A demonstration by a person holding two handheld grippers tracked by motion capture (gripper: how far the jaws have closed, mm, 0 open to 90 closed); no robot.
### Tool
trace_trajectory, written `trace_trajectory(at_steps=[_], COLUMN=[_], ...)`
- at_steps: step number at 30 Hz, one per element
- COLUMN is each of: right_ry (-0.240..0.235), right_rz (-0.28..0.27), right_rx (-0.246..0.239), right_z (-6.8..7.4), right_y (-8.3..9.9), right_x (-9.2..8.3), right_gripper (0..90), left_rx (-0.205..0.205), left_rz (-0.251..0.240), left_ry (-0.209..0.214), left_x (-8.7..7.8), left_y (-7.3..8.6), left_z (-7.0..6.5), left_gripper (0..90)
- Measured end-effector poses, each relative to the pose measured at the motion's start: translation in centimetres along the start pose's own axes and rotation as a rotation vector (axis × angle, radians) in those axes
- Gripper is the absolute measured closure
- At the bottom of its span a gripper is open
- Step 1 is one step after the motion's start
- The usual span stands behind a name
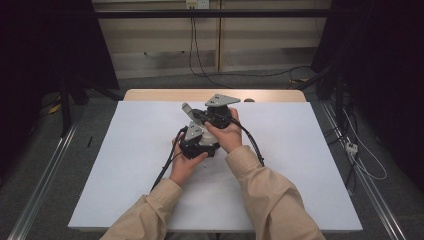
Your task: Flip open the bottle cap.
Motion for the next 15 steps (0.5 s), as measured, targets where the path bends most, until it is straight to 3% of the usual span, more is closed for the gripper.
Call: trace_trajectory(at_steps=[15], right_ry=[-0.009], right_rz=[0.013], right_rx=[0.009], right_z=[-0.08], right_y=[0.34], right_x=[0.50], right_gripper=[90.0], left_rx=[0.004], left_rz=[0.001], left_ry=[-0.001], left_x=[-0.02], left_y=[0.02], left_z=[-0.03], left_gripper=[18.7])
Point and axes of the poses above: each handheld gripper's, and its own axes: x roughly forward along the jaws, y roughly out of its underside, z roughly to its left, the point moved 10 cm from there along x, roughly forward along the jaws, and after that the axes turned 11 degrees about -y, right-handed, at the moved point
